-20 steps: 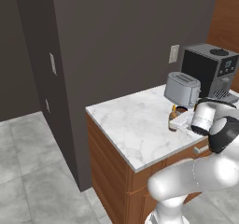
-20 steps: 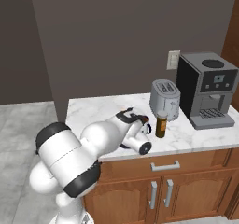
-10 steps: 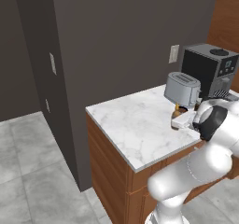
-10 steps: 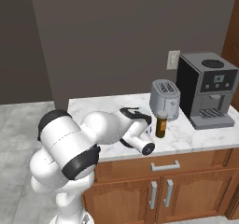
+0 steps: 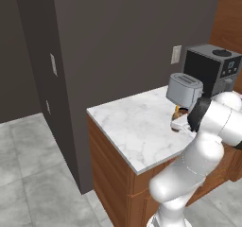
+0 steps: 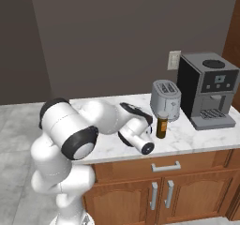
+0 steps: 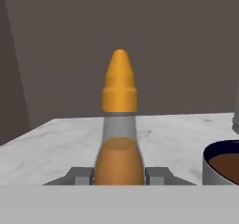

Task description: Pick the cinnamon and honey bottle from the cabinet and place them next to the mug.

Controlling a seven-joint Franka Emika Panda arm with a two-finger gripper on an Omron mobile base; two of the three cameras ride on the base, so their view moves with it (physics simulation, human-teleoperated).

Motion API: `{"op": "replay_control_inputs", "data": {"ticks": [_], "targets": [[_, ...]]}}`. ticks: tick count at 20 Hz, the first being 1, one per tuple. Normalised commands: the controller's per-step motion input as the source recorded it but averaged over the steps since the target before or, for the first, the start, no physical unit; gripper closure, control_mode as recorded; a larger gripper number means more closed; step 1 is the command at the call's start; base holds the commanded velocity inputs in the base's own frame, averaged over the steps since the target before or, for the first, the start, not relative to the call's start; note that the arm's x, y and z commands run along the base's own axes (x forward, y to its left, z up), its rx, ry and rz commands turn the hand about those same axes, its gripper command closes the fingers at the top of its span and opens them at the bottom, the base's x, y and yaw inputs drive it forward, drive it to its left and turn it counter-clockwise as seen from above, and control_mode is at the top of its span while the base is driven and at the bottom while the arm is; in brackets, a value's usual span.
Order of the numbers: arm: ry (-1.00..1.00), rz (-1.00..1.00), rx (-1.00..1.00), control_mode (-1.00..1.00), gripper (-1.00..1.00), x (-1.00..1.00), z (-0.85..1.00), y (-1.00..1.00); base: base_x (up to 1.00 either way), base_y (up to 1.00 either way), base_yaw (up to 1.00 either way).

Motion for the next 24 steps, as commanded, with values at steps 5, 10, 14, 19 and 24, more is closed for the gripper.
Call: {"op": "replay_control_inputs", "data": {"ticks": [5, 10, 14, 19, 24], "targets": [[0.0, 0.0, 0.0, -1.0, 1.0, 0.04, -0.36, 0.0, 0.0, 0.0, 0.0], [-0.02, 0.0, 0.0, -1.0, 1.0, 0.0, -0.2, 0.0, 0.0, 0.0, 0.0], [-0.02, 0.0, 0.0, -1.0, 1.0, 0.0, -0.02, 0.0, 0.0, 0.0, 0.0], [-0.01, 0.0, 0.0, -1.0, 1.0, -0.02, 0.0, 0.01, 0.0, 0.0, 0.0], [-0.08, 0.0, -0.06, -1.0, 1.0, -0.04, 0.0, 0.07, 0.0, 0.0, 0.0]]}}
